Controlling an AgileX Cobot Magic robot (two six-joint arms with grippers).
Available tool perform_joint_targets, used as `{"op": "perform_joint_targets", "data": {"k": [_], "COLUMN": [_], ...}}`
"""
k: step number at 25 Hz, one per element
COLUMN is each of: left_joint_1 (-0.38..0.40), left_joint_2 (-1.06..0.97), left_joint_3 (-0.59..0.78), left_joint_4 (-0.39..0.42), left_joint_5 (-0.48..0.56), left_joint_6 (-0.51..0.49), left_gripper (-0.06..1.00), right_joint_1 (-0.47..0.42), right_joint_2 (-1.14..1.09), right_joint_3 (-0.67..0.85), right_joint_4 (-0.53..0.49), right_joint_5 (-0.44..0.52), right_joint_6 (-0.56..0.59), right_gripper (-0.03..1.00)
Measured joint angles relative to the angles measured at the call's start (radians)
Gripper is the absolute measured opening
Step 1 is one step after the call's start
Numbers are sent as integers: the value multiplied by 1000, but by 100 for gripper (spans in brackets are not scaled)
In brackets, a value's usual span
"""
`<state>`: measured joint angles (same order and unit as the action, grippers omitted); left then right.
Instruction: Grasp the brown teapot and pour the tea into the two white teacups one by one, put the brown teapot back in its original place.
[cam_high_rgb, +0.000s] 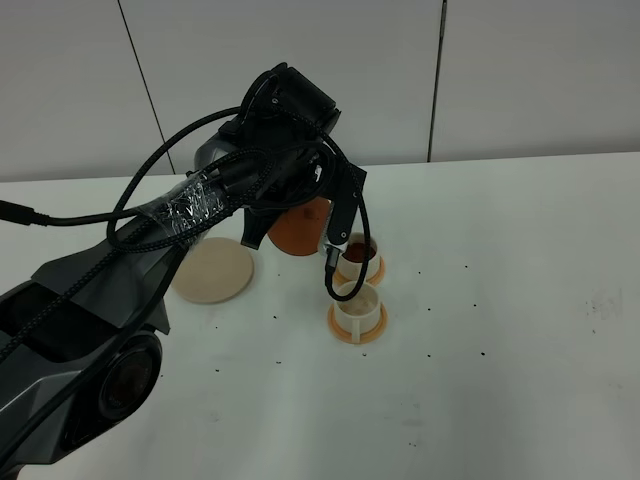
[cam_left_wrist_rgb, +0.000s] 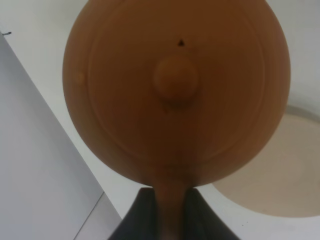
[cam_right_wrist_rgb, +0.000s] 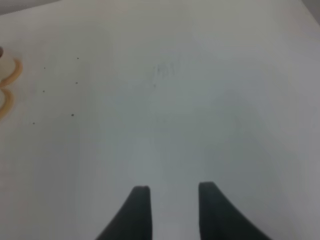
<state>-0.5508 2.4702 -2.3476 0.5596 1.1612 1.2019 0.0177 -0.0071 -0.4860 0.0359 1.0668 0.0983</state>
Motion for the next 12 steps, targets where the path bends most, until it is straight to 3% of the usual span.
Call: {"op": "perform_joint_targets", "data": {"k": [12], "left_joint_1": [0], "left_joint_2": [0], "left_joint_3": [0], "left_joint_4": [-3], "left_joint_5": [-3], "left_joint_6": [-20], "left_gripper": [17], "right_joint_1": [0], "right_joint_2": [0], "right_joint_3": [0], "right_joint_4": [0], "right_joint_5": [0], "right_joint_6": [0], "right_gripper": [23]}}
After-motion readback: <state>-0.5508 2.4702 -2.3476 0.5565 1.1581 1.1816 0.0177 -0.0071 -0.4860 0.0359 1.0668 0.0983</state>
